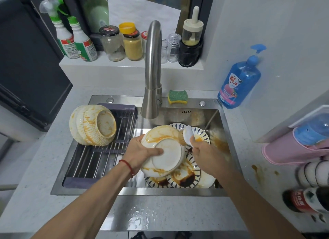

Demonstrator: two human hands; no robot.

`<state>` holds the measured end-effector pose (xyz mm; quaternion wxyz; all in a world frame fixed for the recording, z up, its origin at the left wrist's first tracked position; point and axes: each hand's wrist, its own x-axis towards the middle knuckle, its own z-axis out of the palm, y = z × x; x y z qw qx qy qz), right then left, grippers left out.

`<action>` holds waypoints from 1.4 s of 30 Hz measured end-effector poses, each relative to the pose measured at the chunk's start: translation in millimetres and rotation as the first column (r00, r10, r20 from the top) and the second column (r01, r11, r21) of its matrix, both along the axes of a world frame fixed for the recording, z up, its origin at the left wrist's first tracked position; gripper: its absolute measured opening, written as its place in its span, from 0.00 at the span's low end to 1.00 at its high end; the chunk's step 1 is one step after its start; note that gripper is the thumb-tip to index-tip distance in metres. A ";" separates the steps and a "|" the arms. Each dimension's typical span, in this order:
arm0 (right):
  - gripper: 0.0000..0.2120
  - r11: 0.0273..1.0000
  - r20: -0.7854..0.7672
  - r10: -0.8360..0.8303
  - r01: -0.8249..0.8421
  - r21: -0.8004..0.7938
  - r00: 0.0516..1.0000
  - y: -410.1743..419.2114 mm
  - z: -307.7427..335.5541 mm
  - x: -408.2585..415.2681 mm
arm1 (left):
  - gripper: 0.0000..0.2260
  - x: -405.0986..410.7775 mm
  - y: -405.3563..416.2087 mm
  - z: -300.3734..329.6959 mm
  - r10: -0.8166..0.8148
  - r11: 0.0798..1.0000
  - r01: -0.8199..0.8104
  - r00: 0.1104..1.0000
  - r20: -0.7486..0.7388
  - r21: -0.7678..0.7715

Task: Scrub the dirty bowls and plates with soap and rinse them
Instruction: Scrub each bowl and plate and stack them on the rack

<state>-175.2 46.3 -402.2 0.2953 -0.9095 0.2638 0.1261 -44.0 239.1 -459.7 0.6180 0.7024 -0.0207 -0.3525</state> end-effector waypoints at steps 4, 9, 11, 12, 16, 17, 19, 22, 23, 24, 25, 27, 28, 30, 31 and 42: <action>0.24 0.998 0.048 0.055 -0.056 0.010 0.997 11.2 -1.2 1.8 | 0.24 3.9 2.3 0.2 0.075 0.992 -0.081 0.995 -0.063 -0.092; 0.25 1.000 0.002 0.015 -0.015 -0.018 1.000 1.3 -2.6 10.6 | 0.28 6.8 6.1 -3.2 0.132 0.967 -0.166 0.976 -0.173 -0.196; 0.25 0.999 0.019 0.043 -0.043 -0.001 0.999 2.4 -5.2 8.3 | 0.31 7.9 10.6 -7.2 0.142 0.958 -0.187 0.968 -0.206 -0.217; 0.24 0.999 0.017 0.037 -0.037 -0.003 0.999 -0.2 -7.0 8.6 | 0.32 8.3 11.7 -9.6 0.141 0.957 -0.189 0.966 -0.218 -0.221; 0.25 0.997 0.025 0.072 -0.072 -0.014 0.997 6.5 -7.4 9.9 | 0.32 9.4 14.0 -16.4 0.180 0.936 -0.255 0.939 -0.294 -0.242; 0.25 0.995 0.015 0.095 -0.094 -0.017 0.995 7.6 -7.7 10.3 | 0.33 9.9 14.4 -17.6 0.187 0.931 -0.268 0.933 -0.308 -0.247; 0.25 0.997 -0.009 0.074 -0.074 -0.019 0.997 -0.3 -9.5 14.1 | 0.32 11.0 14.6 -18.2 0.198 0.923 -0.288 0.924 -0.326 -0.256; 0.24 0.996 -0.013 0.091 -0.091 -0.005 0.996 1.6 -13.2 10.5 | 0.33 13.7 17.4 -18.8 0.211 0.912 -0.312 0.914 -0.347 -0.266; 0.24 0.993 -0.008 0.117 -0.117 0.010 0.993 5.2 -14.0 7.9 | 0.34 14.4 17.8 -18.8 0.220 0.909 -0.323 0.909 -0.355 -0.264; 0.24 0.992 -0.004 0.128 -0.128 0.022 0.992 7.4 -14.6 5.4 | 0.34 14.8 17.9 -18.8 0.233 0.905 -0.338 0.901 -0.365 -0.258; 0.24 0.992 0.001 0.127 -0.127 0.018 0.992 6.2 -16.0 5.0 | 0.34 15.1 17.8 -18.9 0.240 0.902 -0.348 0.896 -0.373 -0.256; 0.24 0.995 0.011 0.099 -0.099 0.007 0.995 2.2 -16.8 7.0 | 0.33 15.3 17.6 -18.8 0.252 0.893 -0.368 0.886 -0.389 -0.259; 0.24 0.995 0.016 0.096 -0.096 0.009 0.995 3.1 -17.7 7.0 | 0.33 15.8 17.6 -18.1 0.257 0.887 -0.378 0.881 -0.398 -0.264; 0.23 0.992 0.019 0.119 -0.120 0.032 0.993 8.5 -20.5 2.5 | 0.33 16.3 17.4 -18.4 0.270 0.876 -0.401 0.868 -0.417 -0.267; 0.24 0.993 0.017 0.117 -0.118 0.032 0.993 8.1 -21.3 -0.7 | 0.33 15.9 16.6 -19.4 0.275 0.873 -0.411 0.860 -0.430 -0.263; 0.31 0.993 0.043 0.098 -0.095 -0.074 0.994 33.4 -29.7 -8.5 | 0.27 1.0 0.5 -30.5 0.351 0.814 -0.540 0.750 -0.561 -0.214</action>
